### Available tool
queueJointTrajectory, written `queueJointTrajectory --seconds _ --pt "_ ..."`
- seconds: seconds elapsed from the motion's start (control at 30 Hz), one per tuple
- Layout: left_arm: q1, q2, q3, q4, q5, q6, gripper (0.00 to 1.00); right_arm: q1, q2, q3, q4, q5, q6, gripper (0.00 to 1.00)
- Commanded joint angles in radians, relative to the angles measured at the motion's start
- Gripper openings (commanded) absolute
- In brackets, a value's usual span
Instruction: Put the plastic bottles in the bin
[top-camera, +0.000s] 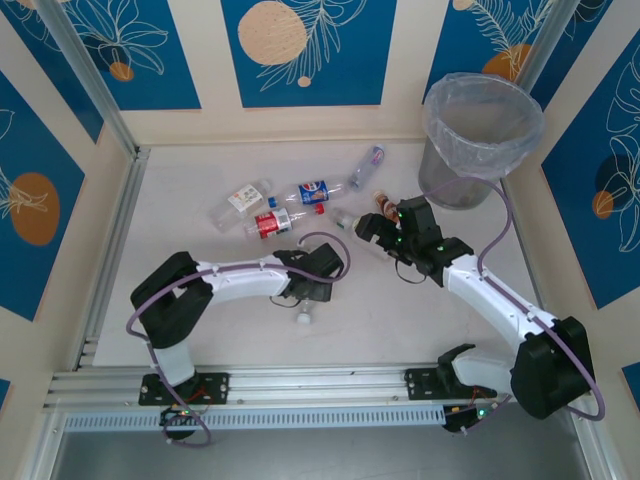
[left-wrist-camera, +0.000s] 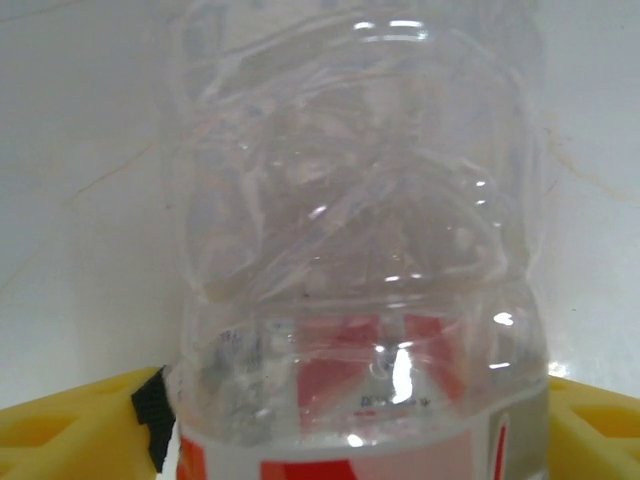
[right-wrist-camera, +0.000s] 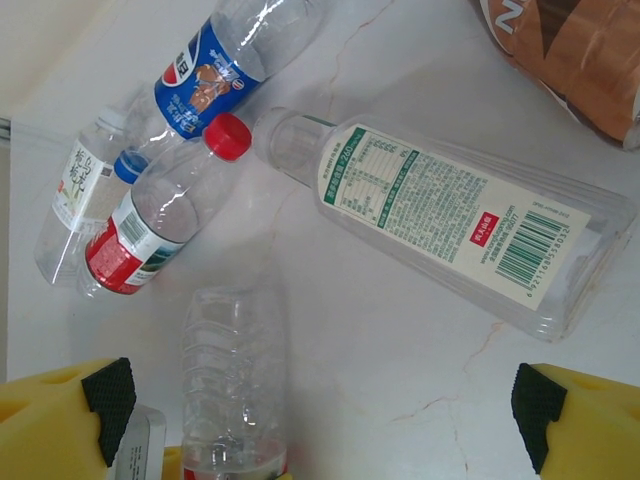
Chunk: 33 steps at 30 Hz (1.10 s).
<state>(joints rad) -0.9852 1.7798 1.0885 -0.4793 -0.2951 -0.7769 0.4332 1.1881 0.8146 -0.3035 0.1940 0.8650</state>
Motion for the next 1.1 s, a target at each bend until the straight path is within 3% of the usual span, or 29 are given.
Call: queueJointTrajectory --seconds 0.0,0.3,0.57,0.8,0.97,1.07 --pt "-0.015 -0.004 -0.039 0.063 0.027 0.038 0.75 0.006 0.014 0.003 -0.004 -0.009 0.025 0.99" --pt "-0.021 -0.039 -0.078 0.102 0.016 0.098 0.62 0.004 0.026 0.031 -0.017 0.017 0.019 0.99" --pt "-0.023 -0.112 -0.121 0.169 0.032 0.172 0.62 -0.013 0.028 0.036 -0.009 -0.021 0.035 1.00" --pt "-0.025 -0.266 -0.206 0.309 0.029 0.313 0.64 -0.151 0.092 0.011 0.168 -0.510 0.066 1.00" --pt "-0.030 -0.313 -0.243 0.375 0.071 0.384 0.65 -0.154 0.140 0.020 0.325 -0.736 0.084 0.99" --pt "-0.031 -0.329 -0.258 0.409 0.097 0.394 0.65 -0.145 0.160 0.033 0.361 -0.775 0.104 0.99"
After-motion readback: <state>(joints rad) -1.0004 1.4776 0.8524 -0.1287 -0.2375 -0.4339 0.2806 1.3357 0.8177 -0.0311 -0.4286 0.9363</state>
